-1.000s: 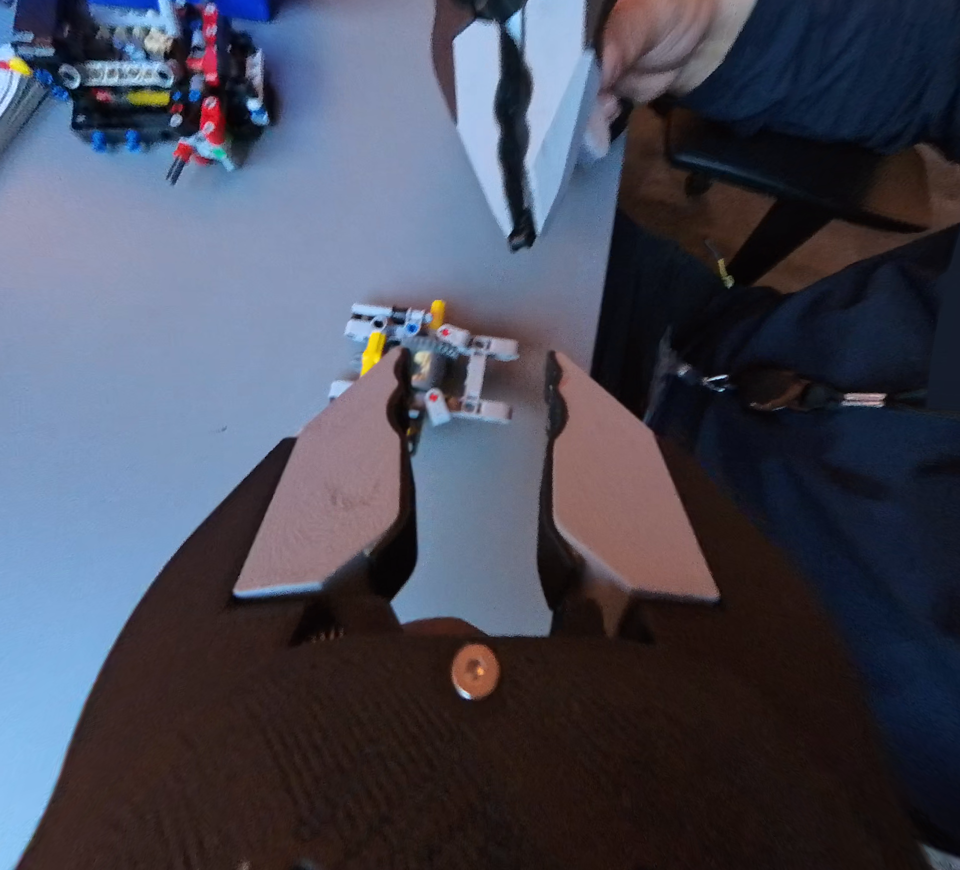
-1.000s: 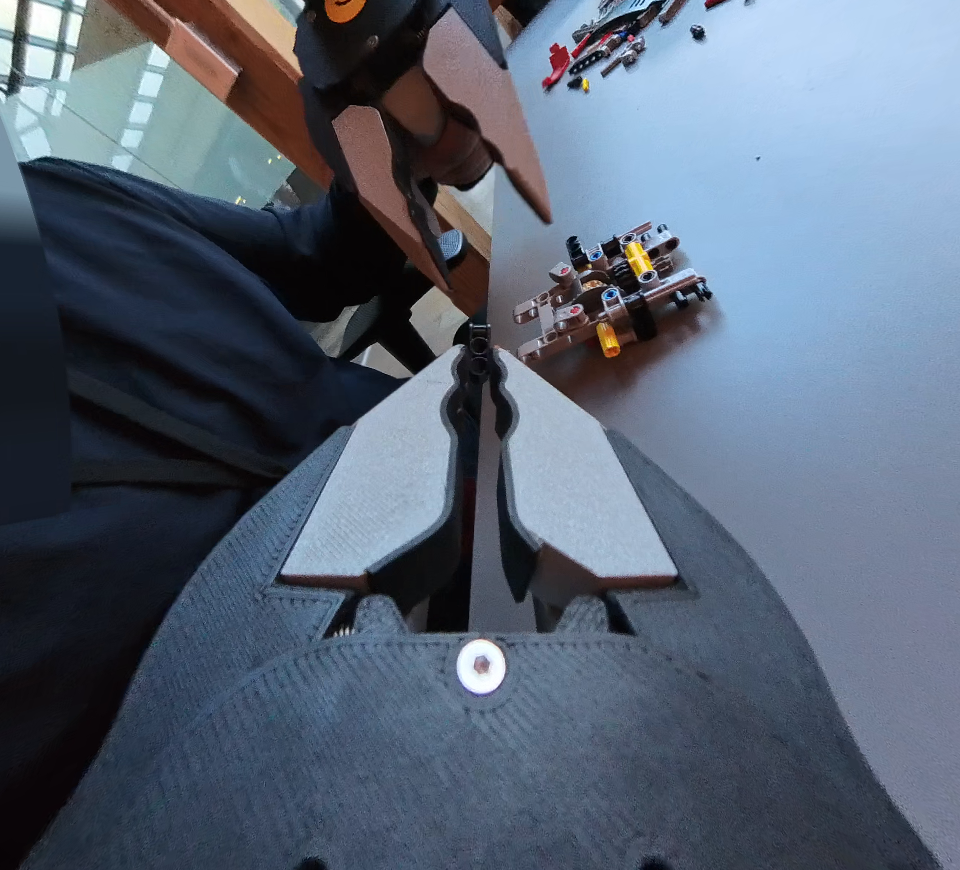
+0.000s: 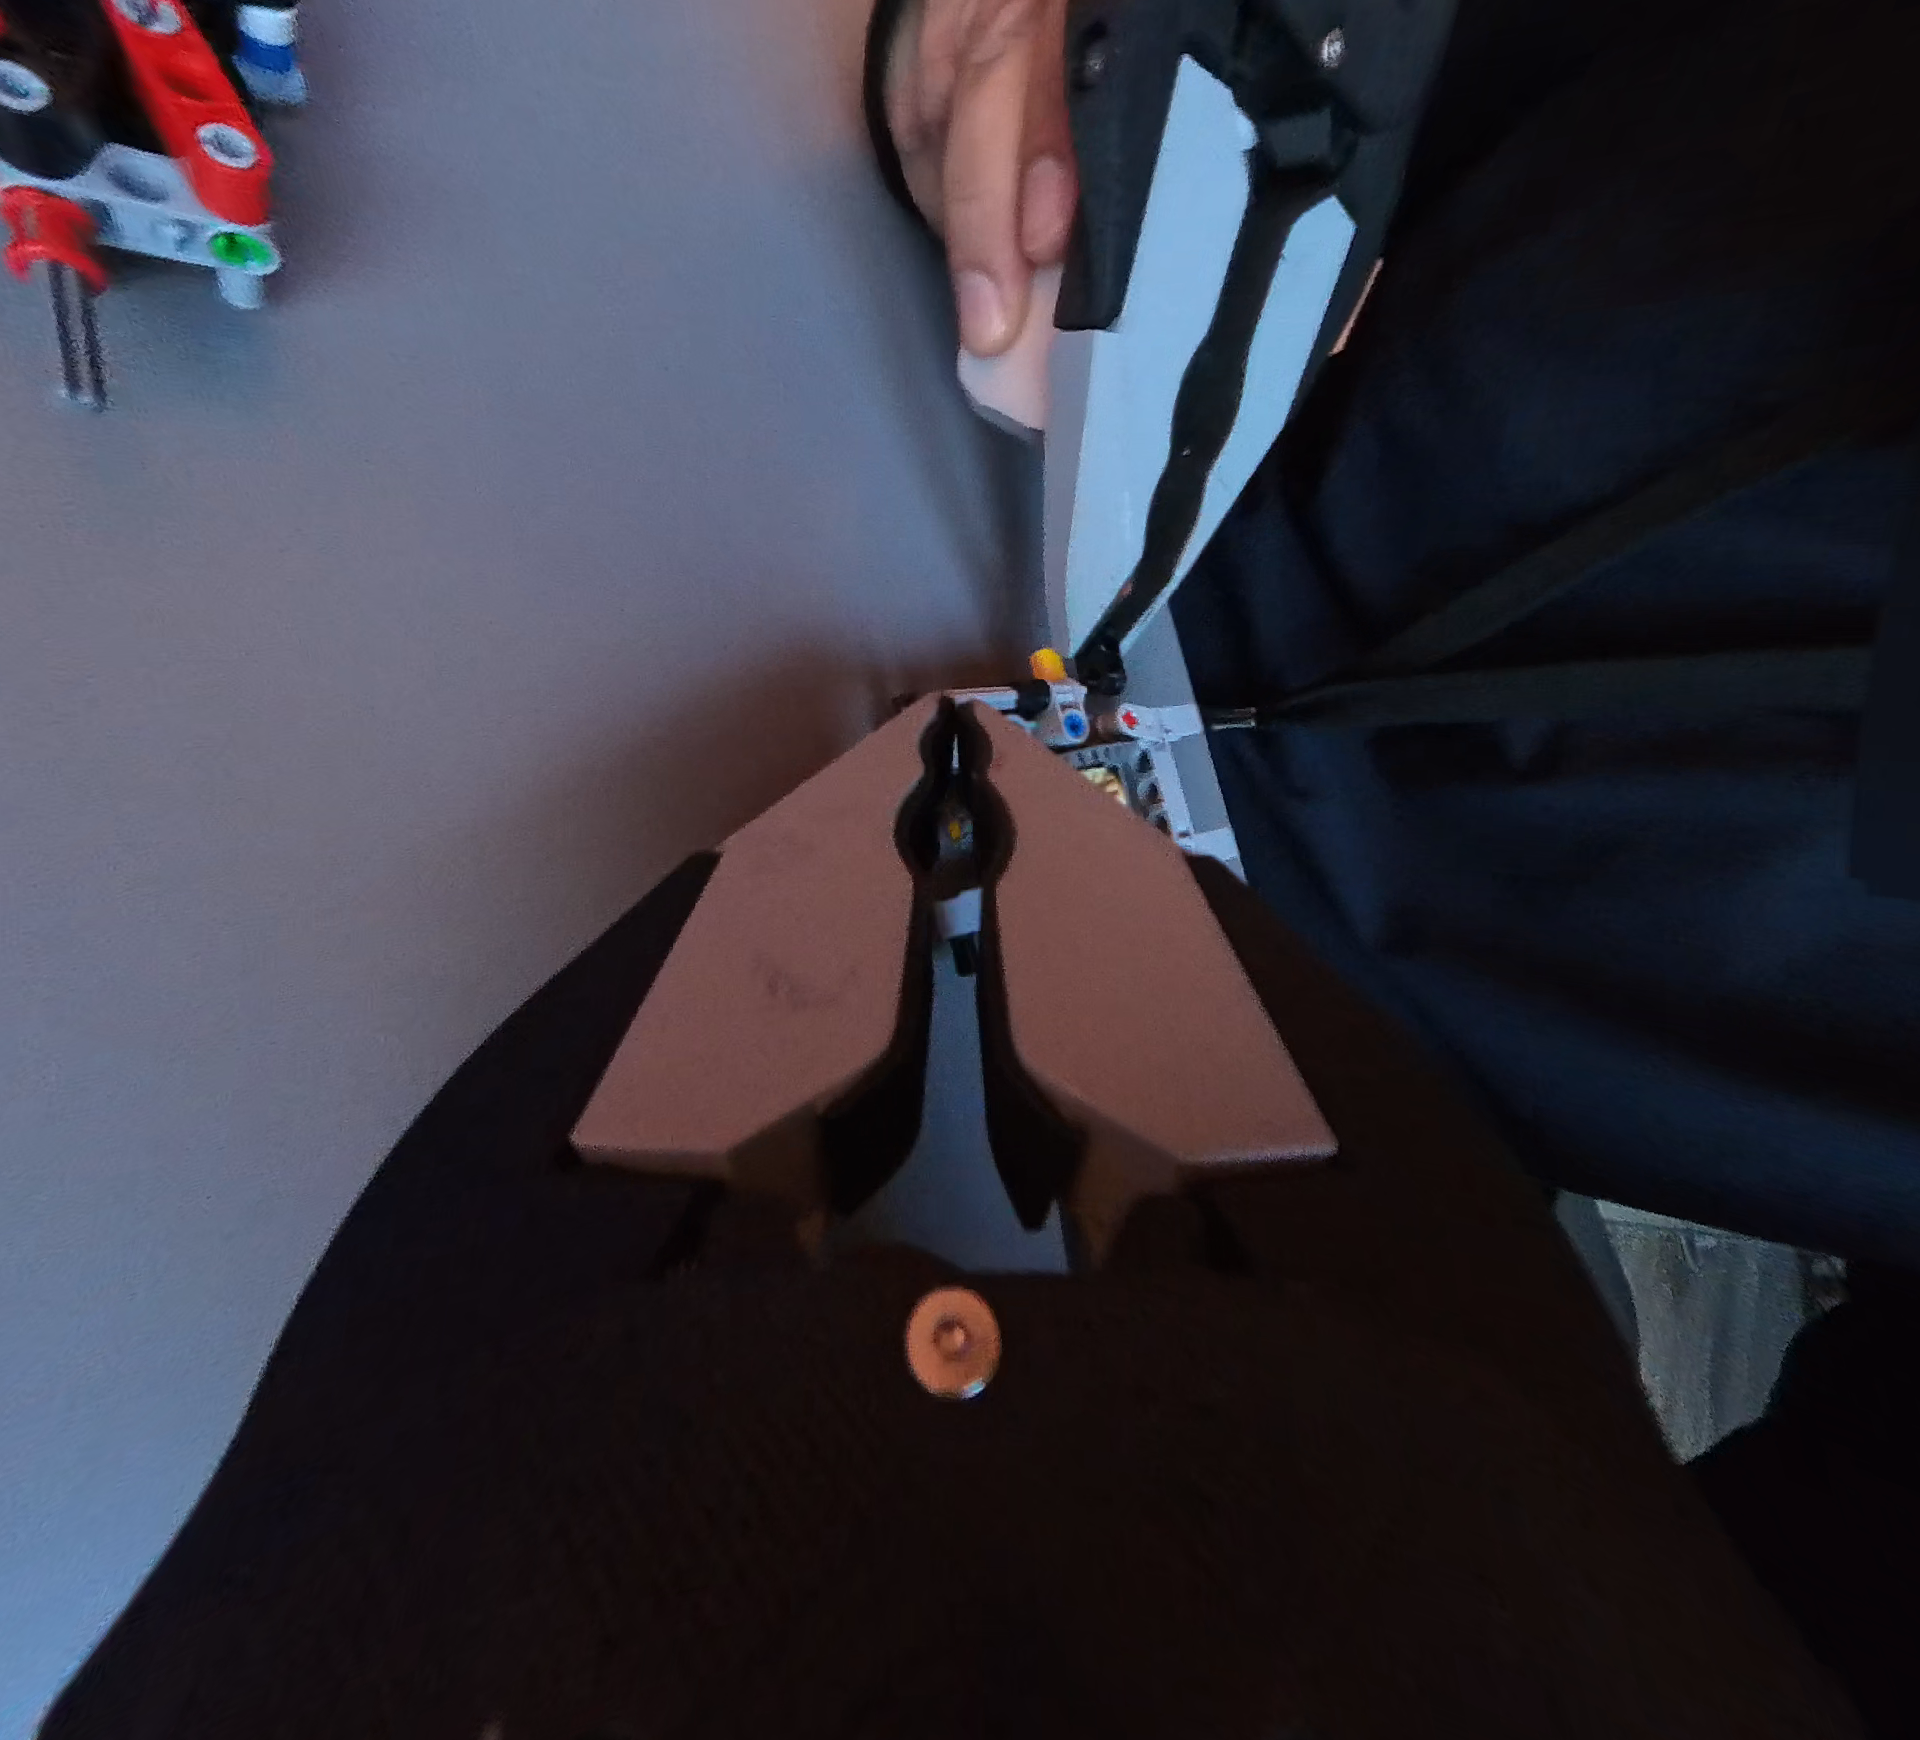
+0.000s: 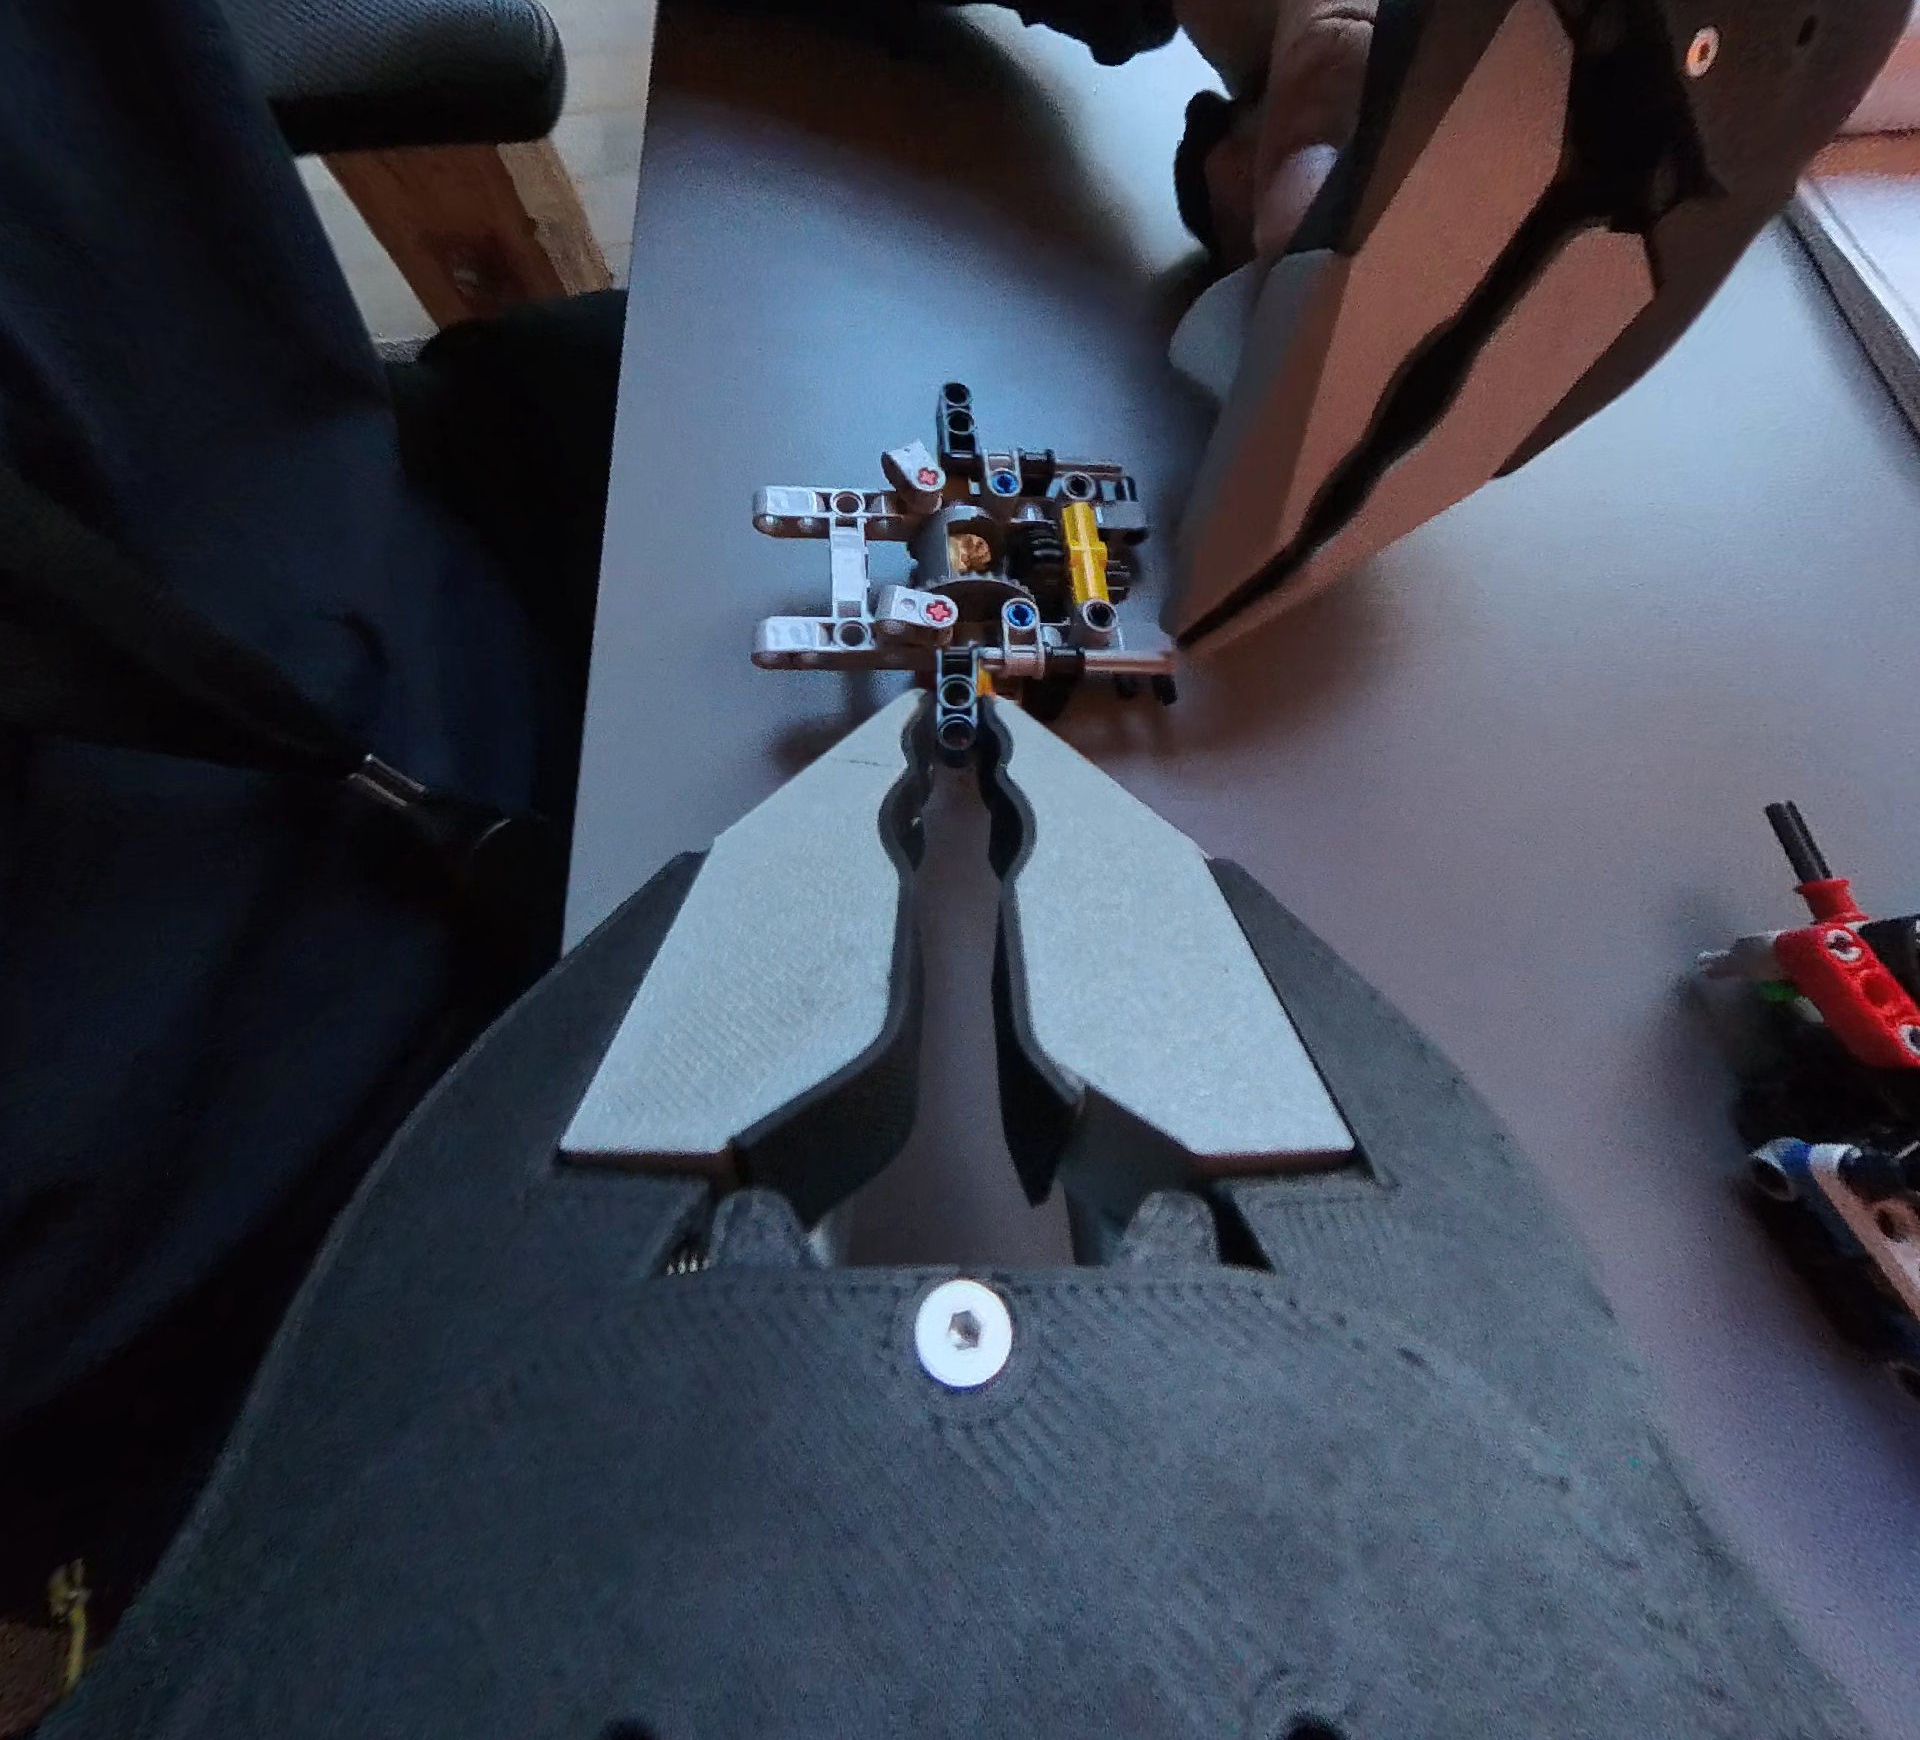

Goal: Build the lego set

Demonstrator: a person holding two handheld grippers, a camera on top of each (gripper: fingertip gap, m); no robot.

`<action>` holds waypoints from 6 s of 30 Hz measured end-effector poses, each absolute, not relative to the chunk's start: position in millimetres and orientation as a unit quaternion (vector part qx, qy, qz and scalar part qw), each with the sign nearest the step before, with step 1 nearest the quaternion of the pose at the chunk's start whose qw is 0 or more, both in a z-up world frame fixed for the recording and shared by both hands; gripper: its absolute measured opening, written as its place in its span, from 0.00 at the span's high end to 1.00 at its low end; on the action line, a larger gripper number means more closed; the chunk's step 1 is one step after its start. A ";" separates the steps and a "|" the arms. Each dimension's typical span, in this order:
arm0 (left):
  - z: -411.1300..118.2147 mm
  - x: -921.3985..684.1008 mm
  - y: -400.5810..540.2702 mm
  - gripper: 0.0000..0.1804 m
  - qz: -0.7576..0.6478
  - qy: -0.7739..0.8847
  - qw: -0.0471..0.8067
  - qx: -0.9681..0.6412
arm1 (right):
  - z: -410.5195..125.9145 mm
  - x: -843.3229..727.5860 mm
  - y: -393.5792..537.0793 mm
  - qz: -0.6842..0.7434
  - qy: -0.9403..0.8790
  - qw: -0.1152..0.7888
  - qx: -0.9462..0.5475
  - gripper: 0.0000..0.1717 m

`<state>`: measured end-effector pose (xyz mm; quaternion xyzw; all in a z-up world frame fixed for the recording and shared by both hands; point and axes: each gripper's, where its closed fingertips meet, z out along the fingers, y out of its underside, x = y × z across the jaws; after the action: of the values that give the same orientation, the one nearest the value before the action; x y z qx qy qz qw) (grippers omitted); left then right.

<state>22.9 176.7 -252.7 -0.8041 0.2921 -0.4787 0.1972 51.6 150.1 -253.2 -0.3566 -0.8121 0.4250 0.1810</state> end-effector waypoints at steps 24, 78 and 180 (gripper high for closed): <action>-254.9 32.1 158.0 0.79 -0.425 0.386 0.226 -0.786 | -252.3 54.1 147.4 0.366 -0.825 0.298 -0.310 0.97; -255.3 37.8 135.7 0.56 -0.208 0.391 0.283 -0.851 | -244.4 61.9 135.3 0.444 -0.791 0.201 -0.370 0.98; -265.8 48.7 158.1 0.62 -0.214 0.387 0.303 -0.844 | -256.7 45.0 148.5 0.400 -0.791 0.211 -0.413 0.97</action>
<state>48.7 158.1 -265.8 -0.8444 0.3866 -0.2135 0.3032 45.0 148.5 -256.7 -0.4127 -0.7906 0.3998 0.2114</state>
